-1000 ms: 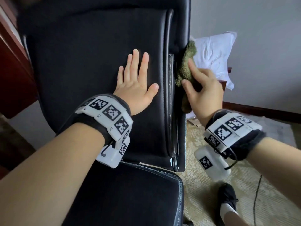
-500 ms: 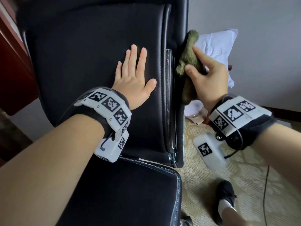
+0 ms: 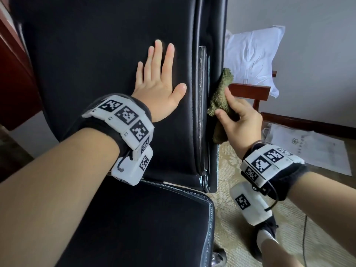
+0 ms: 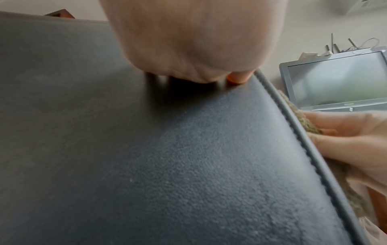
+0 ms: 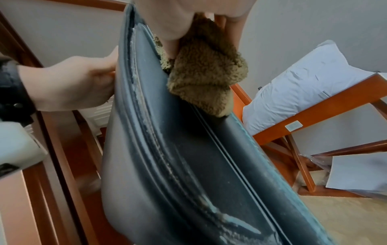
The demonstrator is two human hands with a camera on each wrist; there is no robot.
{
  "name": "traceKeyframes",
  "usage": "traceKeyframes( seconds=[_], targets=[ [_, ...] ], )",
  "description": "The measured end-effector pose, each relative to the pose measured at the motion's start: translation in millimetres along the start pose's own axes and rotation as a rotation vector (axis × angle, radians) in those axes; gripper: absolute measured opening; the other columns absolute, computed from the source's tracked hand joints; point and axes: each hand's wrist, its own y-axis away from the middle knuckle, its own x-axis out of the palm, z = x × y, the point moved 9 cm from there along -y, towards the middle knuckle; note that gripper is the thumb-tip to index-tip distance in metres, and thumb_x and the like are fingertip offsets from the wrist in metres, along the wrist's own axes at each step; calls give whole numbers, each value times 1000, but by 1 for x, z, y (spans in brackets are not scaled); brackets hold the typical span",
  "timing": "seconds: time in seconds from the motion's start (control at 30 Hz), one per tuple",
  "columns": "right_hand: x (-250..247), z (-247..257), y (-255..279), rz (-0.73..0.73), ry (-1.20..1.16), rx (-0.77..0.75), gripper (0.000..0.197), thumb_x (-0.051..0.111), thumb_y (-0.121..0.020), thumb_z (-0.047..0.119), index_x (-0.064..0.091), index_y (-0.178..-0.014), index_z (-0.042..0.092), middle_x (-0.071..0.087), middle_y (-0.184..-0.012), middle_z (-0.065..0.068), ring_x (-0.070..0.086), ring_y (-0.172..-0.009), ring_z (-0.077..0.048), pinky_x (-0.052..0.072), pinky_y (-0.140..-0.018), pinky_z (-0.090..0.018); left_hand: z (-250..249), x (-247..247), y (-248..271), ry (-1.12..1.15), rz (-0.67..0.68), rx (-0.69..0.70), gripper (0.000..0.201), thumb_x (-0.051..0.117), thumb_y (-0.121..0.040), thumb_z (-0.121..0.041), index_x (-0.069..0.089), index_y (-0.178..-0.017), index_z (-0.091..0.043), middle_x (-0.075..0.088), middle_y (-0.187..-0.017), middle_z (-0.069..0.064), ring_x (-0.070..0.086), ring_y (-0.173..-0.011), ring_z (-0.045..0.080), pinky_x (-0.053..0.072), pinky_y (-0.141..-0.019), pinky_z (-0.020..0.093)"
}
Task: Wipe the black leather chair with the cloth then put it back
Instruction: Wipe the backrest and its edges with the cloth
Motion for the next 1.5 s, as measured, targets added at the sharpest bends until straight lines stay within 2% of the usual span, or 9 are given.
traceKeyframes(
  seconds=[0.13, 0.3, 0.43, 0.53, 0.83, 0.97, 1.13, 1.3, 1.5],
  targets=[
    [-1, -6, -3, 47, -64, 88, 50, 71, -80, 13, 53, -127, 19, 63, -97, 3, 56, -91, -5, 39, -92, -10, 1, -1, -1, -5, -3, 1, 72, 27, -97, -34, -24, -144, -15, -30, -152, 7, -26, -140, 20, -16, -113, 39],
    [-9, 5, -26, 6, -220, 180, 49, 70, -78, 15, 58, -125, 19, 61, -101, 19, 61, -99, -3, 47, -98, -32, 1, -2, 1, -13, -2, -9, 72, 28, -98, -34, -23, -144, -15, -31, -152, 7, -25, -140, 19, -16, -112, 37],
    [-7, 16, -44, -31, -222, 150, 47, 65, -81, 18, 56, -128, 20, 62, -113, 12, 57, -107, 0, 43, -102, -27, 1, -3, 1, -13, -14, -11, 71, 28, -98, -34, -22, -145, -15, -29, -152, 7, -24, -141, 20, -15, -112, 37],
    [-6, 17, -33, -23, -84, 76, 48, 64, -85, 21, 52, -131, 21, 62, -102, 4, 57, -96, -6, 41, -94, -18, 0, -2, 0, -11, -16, -7, 71, 29, -98, -33, -22, -145, -15, -29, -152, 7, -24, -141, 20, -15, -112, 38],
    [5, -23, 17, 46, -32, 48, 48, 68, -81, 16, 54, -127, 15, 59, -101, 7, 51, -93, 3, 31, -89, 1, 1, -1, -1, -21, -24, -14, 72, 29, -97, -33, -22, -145, -15, -29, -152, 7, -24, -141, 20, -15, -113, 38],
    [6, -31, 18, 101, -71, 146, 49, 71, -79, 11, 56, -126, 16, 63, -102, 5, 54, -94, 1, 33, -92, -3, 0, -2, 0, -29, -32, -20, 72, 30, -97, -32, -22, -145, -14, -28, -153, 8, -23, -141, 20, -14, -113, 38],
    [-6, -23, 0, 56, -277, 261, 48, 72, -78, 8, 59, -122, 23, 63, -106, 10, 59, -95, 2, 45, -99, -27, 0, -3, 1, -22, -50, -16, 72, 31, -97, -31, -20, -146, -14, -26, -153, 8, -23, -141, 20, -14, -112, 38],
    [-5, -6, -19, 40, -282, 157, 53, 70, -80, 11, 51, -127, 28, 60, -112, 12, 56, -106, -1, 40, -103, -22, -1, -4, 5, 46, -171, 5, 71, 32, -96, -27, -15, -147, -14, -21, -155, 8, -19, -142, 20, -13, -113, 38],
    [4, -26, 7, 100, -177, 78, 53, 69, -82, 14, 50, -131, 19, 60, -103, 10, 53, -94, 9, 36, -97, -12, 0, 10, 16, 296, -368, -94, 65, 27, -92, -23, -1, -150, -20, -10, -158, 3, -13, -143, 17, -13, -112, 38]
  ],
)
